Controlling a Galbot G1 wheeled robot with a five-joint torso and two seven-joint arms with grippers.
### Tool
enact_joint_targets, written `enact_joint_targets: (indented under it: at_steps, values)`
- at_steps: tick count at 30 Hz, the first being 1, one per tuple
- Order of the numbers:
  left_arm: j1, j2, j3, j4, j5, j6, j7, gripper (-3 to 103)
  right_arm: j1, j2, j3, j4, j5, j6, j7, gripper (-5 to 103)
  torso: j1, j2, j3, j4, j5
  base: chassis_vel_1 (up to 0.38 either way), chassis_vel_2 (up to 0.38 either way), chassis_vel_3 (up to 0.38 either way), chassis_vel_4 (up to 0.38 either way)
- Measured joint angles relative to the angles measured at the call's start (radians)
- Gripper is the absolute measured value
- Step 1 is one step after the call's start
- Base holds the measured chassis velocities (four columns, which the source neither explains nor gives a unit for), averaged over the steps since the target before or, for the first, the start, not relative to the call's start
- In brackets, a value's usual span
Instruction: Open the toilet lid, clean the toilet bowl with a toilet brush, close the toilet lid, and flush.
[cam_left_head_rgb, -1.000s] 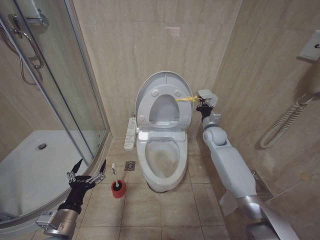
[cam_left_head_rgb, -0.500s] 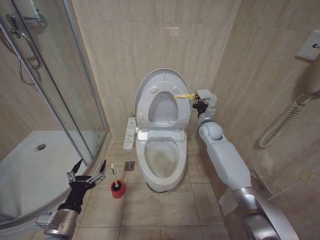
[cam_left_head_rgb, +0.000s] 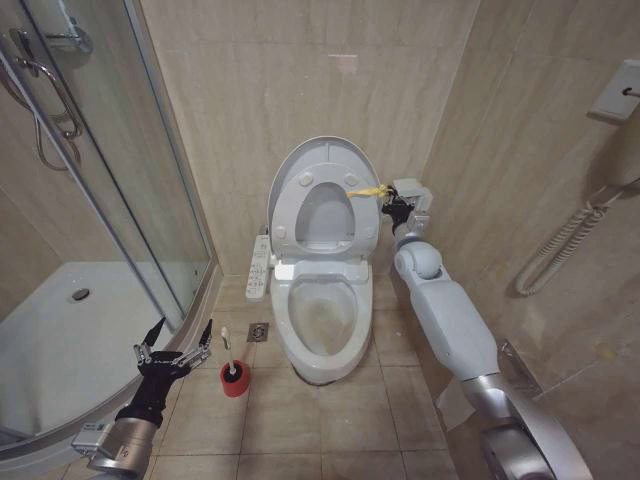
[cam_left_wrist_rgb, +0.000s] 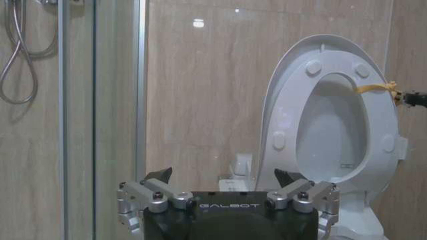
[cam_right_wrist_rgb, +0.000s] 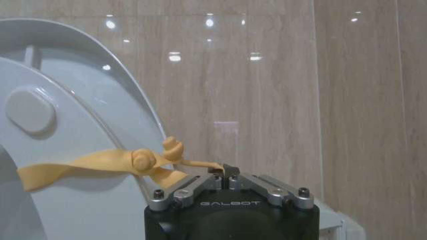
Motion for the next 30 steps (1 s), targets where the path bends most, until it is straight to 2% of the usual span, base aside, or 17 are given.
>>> enact_joint_targets:
  at_steps: [10,30]
  values:
    - [0.000,0.000,0.000,0.000,0.000,0.000,0.000,100,-0.013,-0.009,0.009,0.003,0.030,0.025,-0.053,1,0.000,0.000,0.000,-0.0001,0.0000,0.000,0.000,0.000,0.000]
    - [0.000,0.000,0.000,0.000,0.000,0.000,0.000,100,-0.021,-0.010,0.024,-0.003,0.002,0.052,-0.066,1,0.000,0.000,0.000,0.0001,-0.0001,-0.055,0.061,0.051,-0.060]
